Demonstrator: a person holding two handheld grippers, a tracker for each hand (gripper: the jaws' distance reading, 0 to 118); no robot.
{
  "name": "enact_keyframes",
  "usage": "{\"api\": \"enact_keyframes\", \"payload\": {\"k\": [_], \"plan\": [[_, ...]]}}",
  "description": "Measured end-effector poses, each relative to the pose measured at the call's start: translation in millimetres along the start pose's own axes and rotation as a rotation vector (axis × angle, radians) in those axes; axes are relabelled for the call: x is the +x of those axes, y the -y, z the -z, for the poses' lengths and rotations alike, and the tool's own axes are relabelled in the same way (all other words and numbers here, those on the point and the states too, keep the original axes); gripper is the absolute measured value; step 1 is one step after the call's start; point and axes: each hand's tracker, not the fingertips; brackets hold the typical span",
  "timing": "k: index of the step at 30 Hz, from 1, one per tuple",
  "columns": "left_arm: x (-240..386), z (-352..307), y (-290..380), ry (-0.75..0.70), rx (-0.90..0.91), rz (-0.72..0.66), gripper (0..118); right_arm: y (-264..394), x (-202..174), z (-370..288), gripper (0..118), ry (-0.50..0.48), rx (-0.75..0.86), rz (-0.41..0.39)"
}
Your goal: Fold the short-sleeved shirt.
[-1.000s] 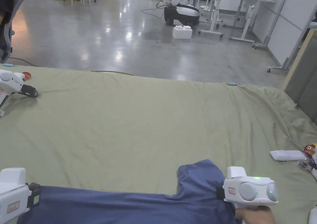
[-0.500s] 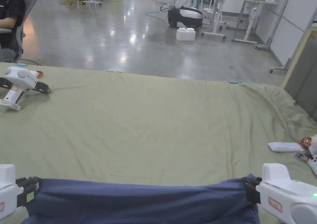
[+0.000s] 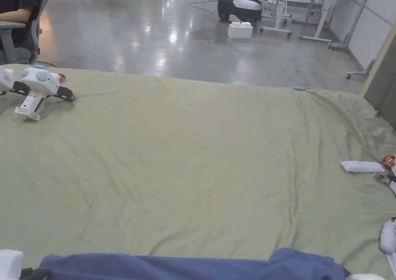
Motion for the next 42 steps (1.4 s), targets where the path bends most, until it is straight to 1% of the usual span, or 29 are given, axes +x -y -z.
{"api": "enact_keyframes", "payload": {"k": [2, 4, 5, 6, 7, 8, 9, 10, 11, 12, 13, 14, 18, 21, 25, 27, 29, 30, 31, 33, 34, 35, 36, 38, 42], "plan": [[1.5, 15.0, 10.9, -0.028, -0.043, 0.033, 3, 9.7, -2.2, 12.4, 3, -0.004, -0.014, 0.006], [-1.7, 28.0, 16.8, -0.03, -0.043, 0.019, 4, 15.1, -5.3, 23.2, 4, -0.001, -0.032, 0.022], [-2.0, 30.3, 16.7, -0.037, -0.037, 0.001, 8, 16.5, -6.1, 26.3, 5, -0.004, -0.034, 0.036], [-2.2, 31.0, 15.6, -0.042, -0.031, -0.013, 12, 16.2, -8.0, 26.4, 11, -0.003, -0.031, 0.054], [-2.3, 29.8, 14.8, -0.058, -0.023, -0.028, 16, 14.5, -11.5, 24.2, 34, 0.012, -0.021, 0.065], [-2.4, 28.0, 12.1, -0.057, -0.01, -0.038, 19, 11.9, -14.7, 20.8, 34, 0.025, -0.005, 0.07], [-2.1, 26.6, 9.5, -0.07, 0.015, -0.052, 19, 8.7, -15.9, 16.2, 40, 0.044, 0.01, 0.069], [-0.4, 24.7, 6.1, -0.077, 0.04, -0.055, 28, 3.4, -18.7, 12.2, 64, 0.067, 0.034, 0.074], [1.9, 22.9, 2.2, -0.085, 0.06, -0.053, 42, -2.1, -21.3, 7.5, 83, 0.075, 0.07, 0.079], [3.5, 21.4, -2.7, -0.095, 0.086, -0.05, 55, -7.6, -23.8, 2.7, 93, 0.076, 0.112, 0.083], [6.7, 19.1, -10.4, -0.106, 0.117, -0.048, 69, -15.4, -26.1, -2.6, 94, 0.082, 0.156, 0.09], [11.5, 15.0, -18.6, -0.103, 0.145, -0.05, 72, -24.2, -30.2, -7.1, 94, 0.085, 0.193, 0.096], [31.3, 4.3, -53.4, -0.079, 0.291, -0.055, 72, -60.9, -47.9, -18.5, 94, 0.06, 0.369, 0.126], [55.7, -5.2, -81.3, -0.117, 0.41, -0.03, 72, -90.7, -68.0, -28.1, 94, 0.049, 0.517, 0.16], [89.3, -20.6, -112.2, -0.154, 0.576, 0.022, 70, -124.2, -95.5, -38.9, 93, 0.055, 0.688, 0.174], [103.1, -27.4, -123.7, -0.178, 0.64, 0.041, 67, -136.0, -107.1, -44.3, 90, 0.045, 0.757, 0.16], [115.1, -33.6, -131.0, -0.221, 0.701, 0.067, 61, -145.0, -118.1, -48.8, 73, 0.056, 0.811, 0.143], [118.8, -36.0, -133.0, -0.231, 0.718, 0.077, 54, -147.6, -121.6, -50.0, 61, 0.058, 0.822, 0.142], [121.9, -37.6, -135.7, -0.239, 0.739, 0.077, 43, -150.0, -125.5, -51.1, 40, 0.062, 0.834, 0.143], [125.8, -40.7, -136.6, -0.249, 0.757, 0.071, 27, -154.1, -129.5, -52.6, 8, 0.057, 0.841, 0.149], [126.2, -41.9, -136.7, -0.258, 0.77, 0.063, 15, -154.4, -129.7, -52.3, 3, 0.045, 0.85, 0.157], [125.1, -42.5, -137.1, -0.256, 0.771, 0.056, 4, -153.6, -131.6, -51.7, 2, 0.049, 0.859, 0.167], [123.9, -43.7, -136.5, -0.251, 0.773, 0.047, 0, -153.2, -133.2, -51.4, 1, 0.051, 0.862, 0.169], [120.8, -46.5, -134.7, -0.248, 0.767, 0.028, 0, -153.0, -134.1, -50.8, 0, 0.034, 0.873, 0.156], [105.4, -48.4, -125.7, -0.22, 0.746, 0.02, 0, -154.0, -141.6, -48.9, 0, 0.069, 0.881, 0.11]]}}
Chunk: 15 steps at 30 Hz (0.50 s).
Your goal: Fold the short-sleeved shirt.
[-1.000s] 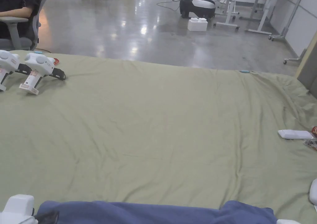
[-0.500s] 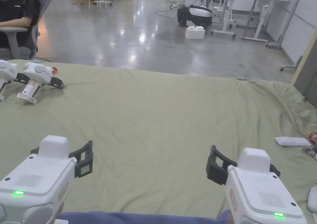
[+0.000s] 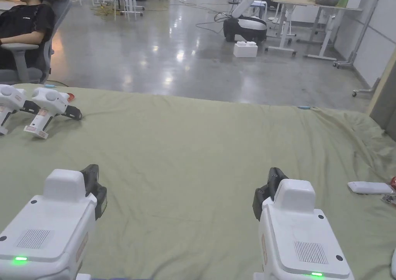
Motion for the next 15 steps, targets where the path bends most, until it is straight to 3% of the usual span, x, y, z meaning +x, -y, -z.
{"api": "enact_keyframes", "payload": {"k": [3, 8, 12, 15], "plan": [[-28.6, -2.3, 14.4, 0.029, -0.06, -0.065, 0, -1.3, -0.3, 2.1, 0, -0.018, -0.018, 0.004], [-107.1, 7.6, 56.9, 0.18, -0.337, -0.237, 0, 7.5, -0.5, 5.9, 0, -0.039, -0.072, -0.024], [-154.9, 8.3, 93.7, 0.195, -0.512, -0.295, 0, 20.4, -2.1, 7.5, 0, -0.06, -0.125, -0.028], [-184.0, 8.0, 119.7, 0.258, -0.63, -0.42, 0, 30.6, -5.3, 8.6, 0, -0.072, -0.161, -0.034]]}}
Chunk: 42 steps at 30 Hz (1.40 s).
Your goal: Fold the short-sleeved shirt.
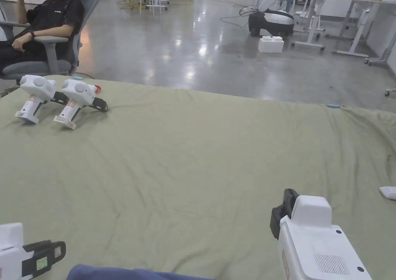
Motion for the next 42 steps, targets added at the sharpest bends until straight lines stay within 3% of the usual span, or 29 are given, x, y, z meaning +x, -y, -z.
{"api": "enact_keyframes", "payload": {"k": [3, 5, 8, 9, 10, 14, 17, 18, 21, 25, 27, 30, 33, 34, 38, 42], "plan": [[-32.8, 4.9, 11.3, 0.076, -0.073, -0.132, 0, 7.5, -2.5, 3.2, 0, -0.022, -0.038, -0.001], [-52.5, 10.0, 17.7, 0.14, -0.101, -0.205, 11, 11.9, -3.7, 4.6, 0, -0.023, -0.055, -0.009], [-74.3, 19.6, 25.8, 0.235, -0.134, -0.322, 71, 16.1, -4.3, 5.3, 0, -0.024, -0.078, -0.014], [-78.9, 23.2, 28.0, 0.271, -0.151, -0.343, 84, 16.9, -4.2, 5.3, 0, -0.025, -0.083, -0.013], [-101.3, 35.5, 32.1, 0.304, -0.175, -0.377, 86, 17.9, -4.1, 5.3, 0, -0.024, -0.09, -0.012], [-97.3, 48.0, 41.5, 0.339, -0.169, -0.413, 85, 20.8, -3.4, 4.7, 0, -0.02, -0.106, -0.014], [-92.3, 60.4, 42.2, 0.45, -0.203, -0.453, 85, 24.0, -2.3, 5.3, 0, -0.014, -0.122, -0.009], [-48.7, 60.3, 52.8, 0.462, -0.22, -0.456, 84, 24.6, -2.1, 5.5, 0, -0.014, -0.125, -0.006], [-31.9, 73.1, 58.6, 0.462, -0.249, -0.424, 64, 26.5, -2.2, 6.5, 0, -0.015, -0.145, 0.005], [-32.6, 78.5, 54.3, 0.394, -0.252, -0.456, 17, 26.4, -2.2, 6.9, 0, -0.03, -0.155, 0.037], [-33.2, 76.6, 51.7, 0.376, -0.257, -0.444, 10, 26.5, -2.8, 6.9, 0, -0.034, -0.155, 0.026], [-12.2, 55.3, 42.0, 0.326, -0.198, -0.353, 6, 27.0, -1.6, 7.1, 0, -0.043, -0.159, 0.018], [1.7, 38.8, 35.3, 0.331, -0.163, -0.359, 5, 27.9, 1.1, 9.0, 0, -0.045, -0.164, 0.016], [-29.0, 55.8, 39.9, 0.338, -0.152, -0.344, 5, 27.8, 2.5, 9.5, 0, -0.046, -0.165, 0.017], [-31.8, 31.3, 14.0, 0.285, -0.11, -0.283, 5, 27.6, 6.7, 10.2, 0, -0.046, -0.166, 0.021], [-24.4, -12.7, -10.9, 0.133, -0.052, -0.205, 5, 28.1, 9.9, 11.0, 0, -0.048, -0.165, 0.022]]}}
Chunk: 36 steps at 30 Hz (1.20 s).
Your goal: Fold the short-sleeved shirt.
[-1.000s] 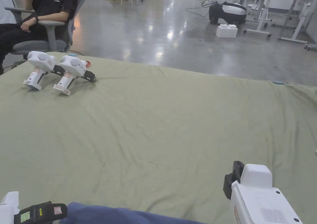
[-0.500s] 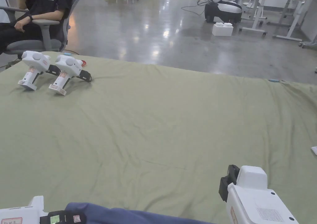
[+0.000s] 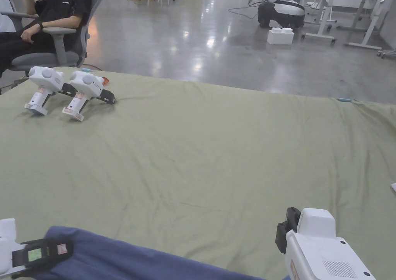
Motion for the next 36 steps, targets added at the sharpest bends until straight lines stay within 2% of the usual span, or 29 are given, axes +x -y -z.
{"api": "enact_keyframes", "payload": {"k": [4, 6, 9, 10, 15, 16, 20, 29, 33, 36], "plan": [[-2.1, -40.7, -23.1, -0.231, 0.07, 0.077, 5, 1.3, 1.8, 2.4, 0, -0.01, -0.007, 0.019], [2.1, -50.1, -26.3, -0.234, 0.073, 0.055, 5, 1.8, 1.0, 3.0, 0, -0.015, -0.009, 0.023], [61.6, -48.0, 2.2, -0.245, 0.056, 0.045, 5, 3.1, -0.8, 4.5, 0, -0.024, -0.011, 0.028], [70.2, -47.1, 5.9, -0.234, 0.049, 0.042, 5, 3.8, -1.6, 5.1, 0, -0.029, -0.013, 0.029], [121.7, -32.1, 27.2, 0.017, 0.0, -0.011, 5, 6.0, -1.6, 3.6, 0, -0.04, -0.018, 0.04], [107.5, -32.7, 18.3, 0.049, -0.011, -0.008, 5, 7.0, -0.1, 2.8, 0, -0.04, -0.019, 0.041], [134.4, 5.8, 31.7, 0.077, -0.062, 0.032, 6, 10.5, 6.1, 0.1, 0, -0.035, -0.024, 0.044], [188.5, 132.1, 98.6, -0.092, -0.258, 0.147, 6, 23.0, 25.9, -9.1, 0, 0.003, -0.045, 0.069], [188.1, 166.7, 121.4, -0.198, -0.299, 0.16, 6, 28.2, 33.0, -12.3, 0, 0.026, -0.055, 0.071], [189.5, 171.1, 127.0, -0.194, -0.286, 0.155, 6, 30.3, 36.8, -14.7, 0, 0.039, -0.058, 0.061]]}}
